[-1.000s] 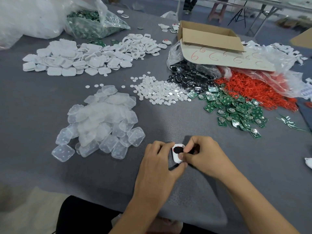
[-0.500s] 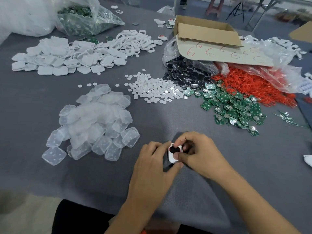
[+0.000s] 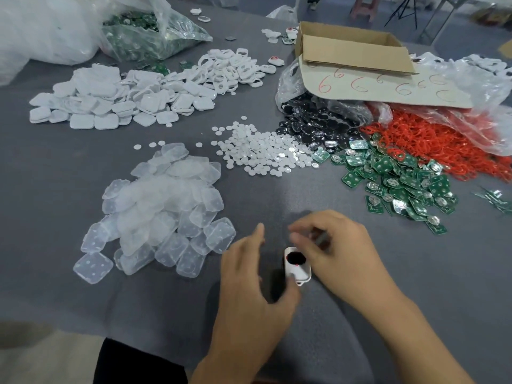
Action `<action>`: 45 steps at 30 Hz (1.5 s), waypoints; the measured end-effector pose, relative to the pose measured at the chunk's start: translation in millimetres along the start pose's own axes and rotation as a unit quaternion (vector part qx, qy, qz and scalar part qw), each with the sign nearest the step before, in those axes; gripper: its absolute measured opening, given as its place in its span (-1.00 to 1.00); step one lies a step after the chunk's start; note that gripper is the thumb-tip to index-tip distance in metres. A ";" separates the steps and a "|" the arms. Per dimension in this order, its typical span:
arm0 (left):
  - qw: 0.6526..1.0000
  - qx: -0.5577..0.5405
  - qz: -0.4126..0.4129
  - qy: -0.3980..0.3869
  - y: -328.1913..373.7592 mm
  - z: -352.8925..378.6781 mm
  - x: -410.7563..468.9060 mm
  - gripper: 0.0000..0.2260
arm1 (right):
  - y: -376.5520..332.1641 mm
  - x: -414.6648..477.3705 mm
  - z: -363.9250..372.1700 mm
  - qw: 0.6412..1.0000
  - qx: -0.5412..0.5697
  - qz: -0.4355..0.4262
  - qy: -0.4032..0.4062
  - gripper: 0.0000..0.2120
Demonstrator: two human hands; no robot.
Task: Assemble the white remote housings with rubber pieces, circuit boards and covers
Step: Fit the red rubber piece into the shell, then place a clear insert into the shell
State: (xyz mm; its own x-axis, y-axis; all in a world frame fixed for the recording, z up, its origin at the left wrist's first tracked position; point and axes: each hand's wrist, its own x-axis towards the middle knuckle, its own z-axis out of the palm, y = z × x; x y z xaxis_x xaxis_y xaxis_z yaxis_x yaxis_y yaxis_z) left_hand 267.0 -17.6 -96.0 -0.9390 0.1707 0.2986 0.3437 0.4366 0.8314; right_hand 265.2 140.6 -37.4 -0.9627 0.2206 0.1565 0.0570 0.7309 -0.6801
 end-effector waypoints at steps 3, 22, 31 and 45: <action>0.976 -0.117 -0.077 0.169 -1.0 -10.6 0.3 -0.62 | -24.5 26.3 35.8 0.998 -0.018 -0.029 -0.053 -0.84; 0.938 -0.226 -0.122 0.232 0.3 -15.7 6.2 -0.67 | -26.9 29.9 46.8 0.974 0.182 0.066 -0.114 -0.44; 0.933 -0.318 -0.144 0.085 9.1 -24.1 7.2 -0.67 | -35.8 -2.1 4.7 0.944 0.279 0.099 -0.147 -0.79; 0.990 -0.010 -0.013 -0.137 4.2 -16.0 11.6 -0.25 | 3.4 -16.1 -18.2 0.948 0.250 0.192 -0.036 -0.88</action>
State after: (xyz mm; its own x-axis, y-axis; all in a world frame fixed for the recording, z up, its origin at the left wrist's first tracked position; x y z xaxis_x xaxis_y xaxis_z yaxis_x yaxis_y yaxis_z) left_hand 257.3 -27.9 -81.5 -0.9080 0.3947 0.1405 0.3166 0.4268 0.8471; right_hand 285.7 151.3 -29.2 -0.9133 0.3500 -0.2084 0.2915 0.2043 -0.9345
